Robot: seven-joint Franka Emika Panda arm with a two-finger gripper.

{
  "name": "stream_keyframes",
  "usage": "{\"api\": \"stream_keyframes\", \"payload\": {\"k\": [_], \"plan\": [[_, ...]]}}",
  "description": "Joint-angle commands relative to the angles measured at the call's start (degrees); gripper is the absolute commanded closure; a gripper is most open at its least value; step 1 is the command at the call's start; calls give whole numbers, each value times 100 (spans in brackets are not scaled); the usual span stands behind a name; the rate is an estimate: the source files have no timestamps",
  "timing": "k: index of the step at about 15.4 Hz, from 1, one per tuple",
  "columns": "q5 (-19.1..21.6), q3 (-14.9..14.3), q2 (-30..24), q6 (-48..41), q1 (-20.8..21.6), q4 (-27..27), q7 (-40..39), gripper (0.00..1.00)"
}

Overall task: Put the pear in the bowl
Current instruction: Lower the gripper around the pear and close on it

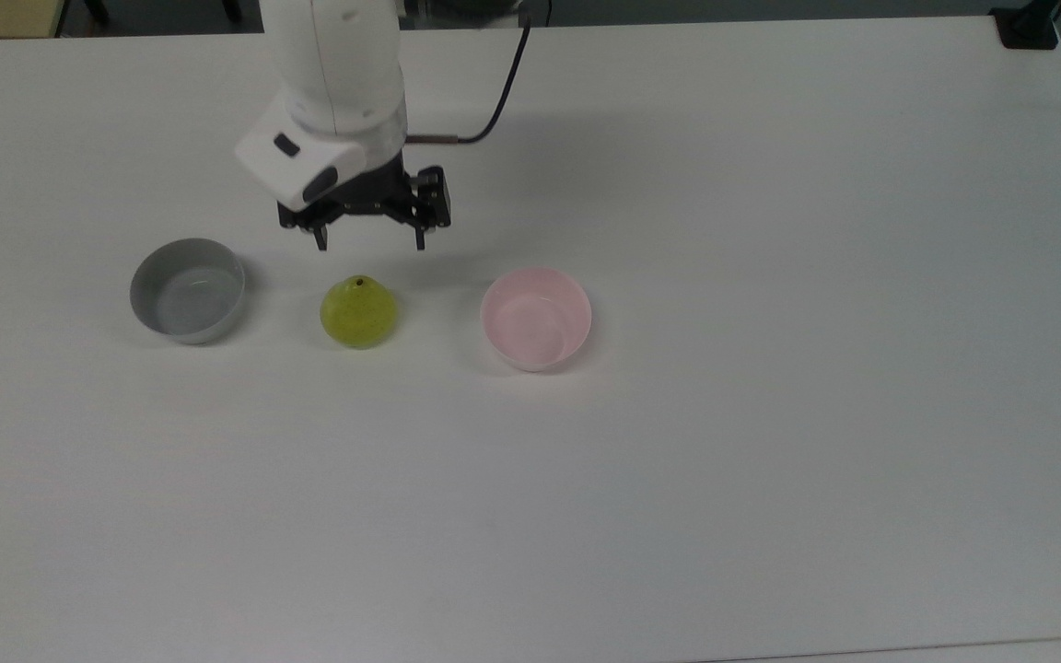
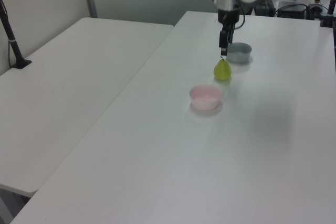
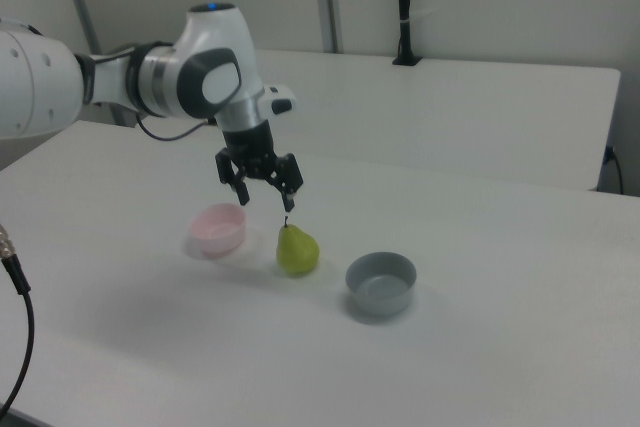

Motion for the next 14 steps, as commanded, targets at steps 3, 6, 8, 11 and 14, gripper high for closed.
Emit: {"api": "stream_keyframes", "payload": {"k": [3,6,8,11,14], "plan": [[-156,11,482,561,-83,-121,-75,0],[-226,11,685,834,-145,-103,-75,0],[-375,11,825,940,-162,-103,-66,0],[-437,11,966,1046,-171,-103,-66,0],[-525,11,1010,1151,-180,-103,-66,0]]}}
